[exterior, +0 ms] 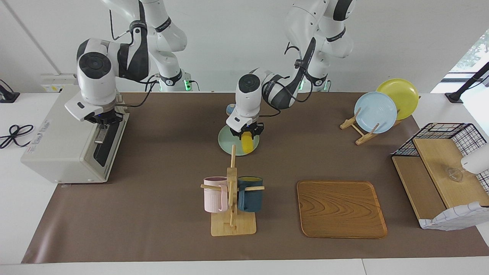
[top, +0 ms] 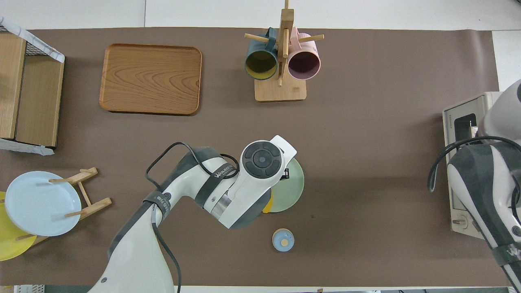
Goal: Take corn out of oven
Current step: 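Carry the corn toward the wooden tray with the left gripper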
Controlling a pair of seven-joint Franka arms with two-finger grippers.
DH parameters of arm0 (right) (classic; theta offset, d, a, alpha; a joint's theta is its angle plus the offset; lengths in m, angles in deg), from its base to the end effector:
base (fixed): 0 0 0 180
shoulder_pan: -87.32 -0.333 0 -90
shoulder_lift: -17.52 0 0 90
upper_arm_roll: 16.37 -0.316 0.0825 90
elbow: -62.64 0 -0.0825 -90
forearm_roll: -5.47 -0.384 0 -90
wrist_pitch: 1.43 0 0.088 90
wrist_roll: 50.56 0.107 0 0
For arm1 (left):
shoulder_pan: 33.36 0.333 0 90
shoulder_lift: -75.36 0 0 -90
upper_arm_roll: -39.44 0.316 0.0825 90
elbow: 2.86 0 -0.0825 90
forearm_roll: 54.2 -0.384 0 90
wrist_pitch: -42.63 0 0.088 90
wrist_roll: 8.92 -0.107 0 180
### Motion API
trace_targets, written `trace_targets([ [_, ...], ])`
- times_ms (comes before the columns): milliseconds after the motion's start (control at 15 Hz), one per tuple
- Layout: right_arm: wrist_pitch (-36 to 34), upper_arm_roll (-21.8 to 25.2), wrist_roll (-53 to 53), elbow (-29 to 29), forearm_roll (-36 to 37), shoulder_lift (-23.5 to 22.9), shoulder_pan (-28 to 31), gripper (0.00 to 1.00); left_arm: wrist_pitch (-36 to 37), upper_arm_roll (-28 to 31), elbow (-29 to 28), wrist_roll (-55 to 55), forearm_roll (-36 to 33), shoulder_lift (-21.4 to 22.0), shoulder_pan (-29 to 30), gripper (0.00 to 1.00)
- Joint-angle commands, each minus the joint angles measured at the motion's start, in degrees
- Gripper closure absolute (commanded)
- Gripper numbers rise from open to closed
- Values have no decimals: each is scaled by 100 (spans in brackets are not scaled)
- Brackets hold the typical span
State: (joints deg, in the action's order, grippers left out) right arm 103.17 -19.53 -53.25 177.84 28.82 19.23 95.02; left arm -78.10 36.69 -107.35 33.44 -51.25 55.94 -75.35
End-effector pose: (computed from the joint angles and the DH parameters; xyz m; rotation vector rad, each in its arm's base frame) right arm 0.5270 -0.0740 0.4608 2.7508 0.1413 -0.2476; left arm 0.4468 -0.4435 0.3464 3.1339 -0.0184 -0.1271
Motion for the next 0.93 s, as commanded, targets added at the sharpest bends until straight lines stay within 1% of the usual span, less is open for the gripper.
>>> trace_targets([
  [0,17,-18,-100,135,-259,30,162,100,873,-15,577,-218,-102,308,646,100],
  [67,-105,-18,-100,22,-565,136,162,100,1145,-15,884,-594,-102,238,901,100],
  [133,-350,-18,-109,-214,-934,224,153,100,1261,-15,1096,-815,-102,185,1156,100],
  [267,-930,-18,-118,-855,-1611,330,162,100,1193,-15,1404,-1106,-137,-25,1604,100],
  [333,-1211,-18,-187,-1267,-1971,330,162,100,1175,-15,1475,-1308,-172,-96,1824,100],
  [467,-1459,-62,-197,-1648,-2097,321,83,100,1149,-15,1537,-1651,-330,-167,2158,100],
  [533,-1512,-88,-188,-1701,-2106,330,66,100,1140,-24,1790,-1818,-339,-298,2412,100],
  [600,-1591,-97,-188,-1745,-2098,330,57,100,1244,-24,2184,-1976,-339,-560,2545,100],
  [733,-1898,-106,-197,-2052,-2080,217,-49,100,1333,-15,2949,-2205,-365,-1105,2713,100],
  [867,-2074,-228,-118,-2089,-2202,207,-58,100,1342,19,3608,-2206,-418,-1702,2775,100],
])
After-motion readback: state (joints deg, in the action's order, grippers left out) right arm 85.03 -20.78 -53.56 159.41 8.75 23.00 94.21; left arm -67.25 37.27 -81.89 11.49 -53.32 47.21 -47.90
